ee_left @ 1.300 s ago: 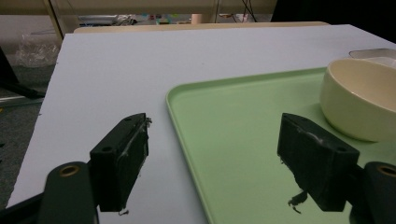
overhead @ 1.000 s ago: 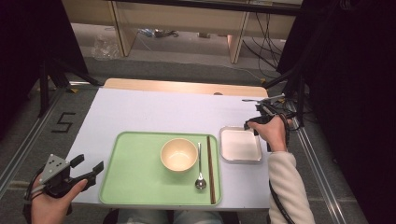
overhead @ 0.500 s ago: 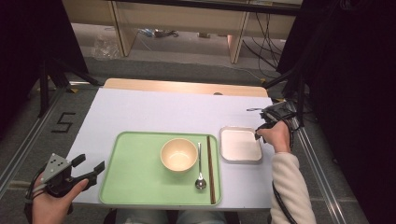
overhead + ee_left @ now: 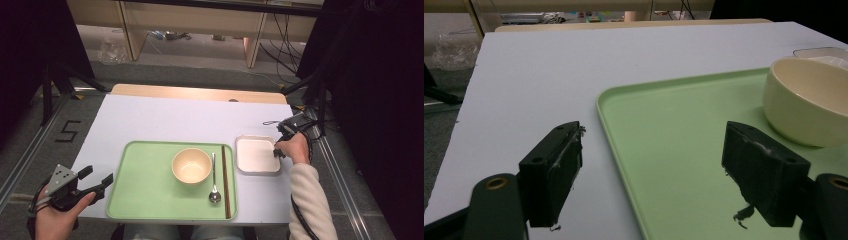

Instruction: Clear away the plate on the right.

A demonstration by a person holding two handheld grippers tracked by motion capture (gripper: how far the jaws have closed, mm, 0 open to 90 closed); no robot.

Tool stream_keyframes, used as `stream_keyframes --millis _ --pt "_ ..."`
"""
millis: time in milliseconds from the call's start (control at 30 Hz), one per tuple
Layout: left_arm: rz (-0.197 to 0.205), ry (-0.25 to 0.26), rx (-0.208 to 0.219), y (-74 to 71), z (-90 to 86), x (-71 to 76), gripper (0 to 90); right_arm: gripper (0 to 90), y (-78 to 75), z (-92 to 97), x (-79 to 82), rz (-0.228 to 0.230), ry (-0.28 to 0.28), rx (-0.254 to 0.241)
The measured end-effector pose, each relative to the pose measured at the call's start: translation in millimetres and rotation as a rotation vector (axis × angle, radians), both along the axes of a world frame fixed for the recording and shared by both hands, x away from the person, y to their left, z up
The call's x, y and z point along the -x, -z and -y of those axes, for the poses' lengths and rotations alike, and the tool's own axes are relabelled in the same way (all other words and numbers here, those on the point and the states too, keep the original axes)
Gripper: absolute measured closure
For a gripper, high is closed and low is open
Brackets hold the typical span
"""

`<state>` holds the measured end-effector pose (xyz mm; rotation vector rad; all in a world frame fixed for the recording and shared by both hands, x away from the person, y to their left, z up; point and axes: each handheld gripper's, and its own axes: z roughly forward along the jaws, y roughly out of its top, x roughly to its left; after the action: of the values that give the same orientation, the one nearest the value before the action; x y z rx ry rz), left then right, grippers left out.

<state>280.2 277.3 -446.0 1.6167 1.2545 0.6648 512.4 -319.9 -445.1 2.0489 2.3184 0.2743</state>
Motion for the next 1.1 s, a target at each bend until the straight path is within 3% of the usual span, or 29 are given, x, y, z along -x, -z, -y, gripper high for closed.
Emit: stream_keyframes --millis 33,67,100,133,167,200,233,267,300,333,367,433,500,533,567,600,633,667,700,767,800,833,900,1000,1067,1100 --pt "0.001 0.001 0.001 0.0 0.0 0.0 23.8 79.7 3.8 0.8 -0.6 0.029 -0.011 -0.011" --pt "0.0 0.001 0.001 0.0 0.0 -0.1 23.8 80.2 1.1 0.3 -0.9 -0.005 0.001 -0.015" --pt "0.0 0.001 0.001 0.1 -0.1 -0.2 23.8 80.4 2.4 2.1 -1.2 0.012 -0.022 -0.014" --pt "0.004 -0.001 0.0 -0.2 -0.3 -0.1 23.8 80.7 0.3 -1.5 -0.1 -0.022 0.038 -0.027" --pt "0.007 -0.002 -0.001 -0.7 -0.5 0.1 23.8 81.3 2.3 0.8 -0.7 0.007 0.019 -0.03" --pt "0.014 -0.005 0.002 -0.9 -0.7 0.0 23.8 82.3 0.5 0.8 -1.3 -0.022 0.033 -0.036" --pt "0.015 -0.005 0.003 -0.8 -1.0 0.0 23.9 83.3 4.1 4.5 -2.5 0.023 0.005 -0.05" --pt "0.011 -0.005 0.005 -0.5 -0.7 0.1 23.9 83.7 3.7 0.9 -1.0 0.015 0.078 -0.072" --pt "0.005 -0.004 -0.001 -0.6 -0.8 0.3 23.8 84.0 4.3 4.1 -1.5 0.027 0.052 -0.07" --pt "0.005 -0.002 -0.001 -0.5 -0.6 0.2 23.9 84.4 2.2 3.0 -1.4 -0.014 0.09 -0.093" --pt "0.005 -0.003 -0.001 -0.7 -0.2 0.3 23.8 84.9 2.3 1.7 -1.2 -0.018 0.135 -0.104" --pt "0.006 -0.001 -0.002 -0.9 -0.2 0.4 23.8 85.8 1.1 4.7 -1.2 -0.049 0.134 -0.105" --pt "0.003 -0.002 0.0 -0.6 -0.3 0.2 23.8 87.1 1.2 3.9 -1.7 -0.037 0.171 -0.134" --pt "0.003 -0.001 0.001 -0.5 -0.3 0.1 23.8 87.2 0.1 6.7 -2.0 -0.042 0.125 -0.118" --pt "0.003 -0.001 0.002 -0.5 -0.2 0.1 23.8 87.4 -1.0 6.1 -1.8 -0.043 0.13 -0.116" --pt "0.002 -0.002 0.004 -0.4 0.1 0.2 23.9 87.8 -1.1 1.6 -1.5 -0.019 0.186 -0.143" --pt "0.002 -0.001 0.004 -0.4 0.1 0.1 23.9 88.3 -4.4 3.9 -1.4 -0.012 0.155 -0.133" --pt "0.001 0.0 0.004 -0.4 -0.1 0.1 23.8 88.9 -8.6 2.6 -1.1 -0.03 0.172 -0.152" --pt "0.002 0.001 0.005 -0.3 -0.2 -0.1 23.9 89.4 -7.7 8.9 -1.3 0.025 0.085 -0.145" --pt "-0.001 0.003 0.01 -0.2 0.2 -0.1 24.0 89.6 -13.0 7.8 0.0 0.046 0.094 -0.152" --pt "-0.001 0.004 0.011 -0.1 0.4 -0.2 24.1 89.6 -13.0 9.4 0.4 0.047 0.08 -0.089" --pt "0.0 0.009 0.006 -0.3 0.4 -0.3 24.1 89.6 -15.2 6.3 0.4 0.046 0.094 -0.158" --pt "0.0 0.011 0.007 -0.6 0.8 -0.2 24.2 89.7 -14.4 7.1 0.7 0.04 0.089 -0.162" --pt "-0.002 0.013 0.014 -1.3 1.4 -0.4 24.7 89.7 -17.1 8.2 1.3 0.037 0.098 -0.205" --pt "-0.005 0.012 0.023 -1.8 2.6 -1.1 24.7 89.7 -23.5 7.6 2.9 0.032 0.133 -0.229" --pt "-0.007 0.021 0.019 -2.3 2.8 -1.9 24.8 89.7 -28.5 5.2 3.7 -0.002 0.178 -0.251"
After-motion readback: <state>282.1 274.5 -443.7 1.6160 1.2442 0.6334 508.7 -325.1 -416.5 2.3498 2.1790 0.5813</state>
